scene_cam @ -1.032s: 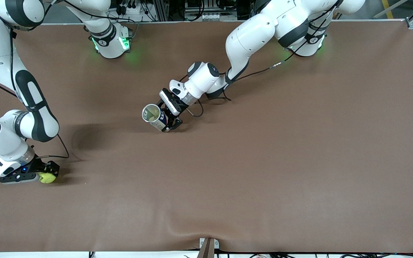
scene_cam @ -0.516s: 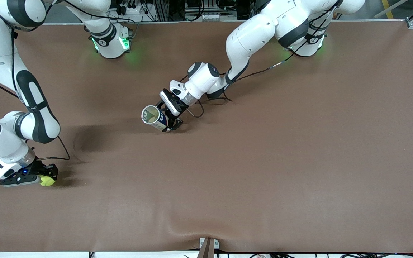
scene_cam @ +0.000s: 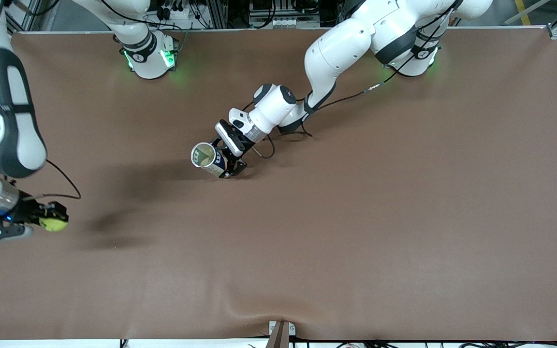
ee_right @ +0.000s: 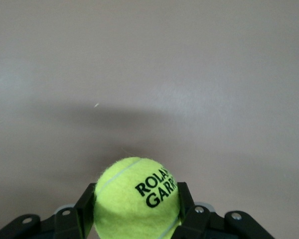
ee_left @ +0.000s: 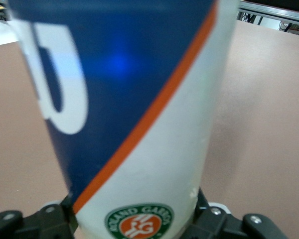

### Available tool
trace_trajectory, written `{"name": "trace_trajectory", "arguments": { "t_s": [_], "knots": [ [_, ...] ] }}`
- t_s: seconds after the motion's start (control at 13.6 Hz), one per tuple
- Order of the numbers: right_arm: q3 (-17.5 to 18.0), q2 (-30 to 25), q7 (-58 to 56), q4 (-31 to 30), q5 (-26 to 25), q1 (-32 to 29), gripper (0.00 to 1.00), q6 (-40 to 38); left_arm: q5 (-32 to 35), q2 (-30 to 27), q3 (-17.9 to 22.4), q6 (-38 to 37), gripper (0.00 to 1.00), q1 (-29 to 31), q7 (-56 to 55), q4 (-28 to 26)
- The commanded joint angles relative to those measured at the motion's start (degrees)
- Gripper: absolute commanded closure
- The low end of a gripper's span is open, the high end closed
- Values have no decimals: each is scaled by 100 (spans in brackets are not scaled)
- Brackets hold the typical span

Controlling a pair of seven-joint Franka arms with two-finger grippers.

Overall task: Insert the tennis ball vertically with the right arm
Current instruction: 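Carry the second ball with the right gripper over the can's rim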

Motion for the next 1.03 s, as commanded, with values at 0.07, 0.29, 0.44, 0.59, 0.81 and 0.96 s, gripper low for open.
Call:
{"name": "trace_trajectory", "arguments": {
  "t_s": [0.07,0.29,0.44,0.59,0.81,0.96],
  "knots": [
    [-239,-493,140,-52,139,243,84,-646,-49,48,42,8,18,-53,-42,100],
    [-248,-484,140,-34,139,243,84,-656,-75,39,42,8,18,-45,-42,92],
    [-239,-493,166,-34,139,252,84,-656,-76,39,42,8,18,-45,-42,100],
    [-239,-598,593,-51,139,505,84,-717,-76,39,42,8,18,-27,-50,100],
    [-230,-800,1910,-60,130,1067,84,-1174,-76,30,42,-1,18,-18,-50,100],
    [-204,-941,2947,-95,139,1524,84,-1323,-76,21,42,-1,19,-18,-50,100]
  ]
}}
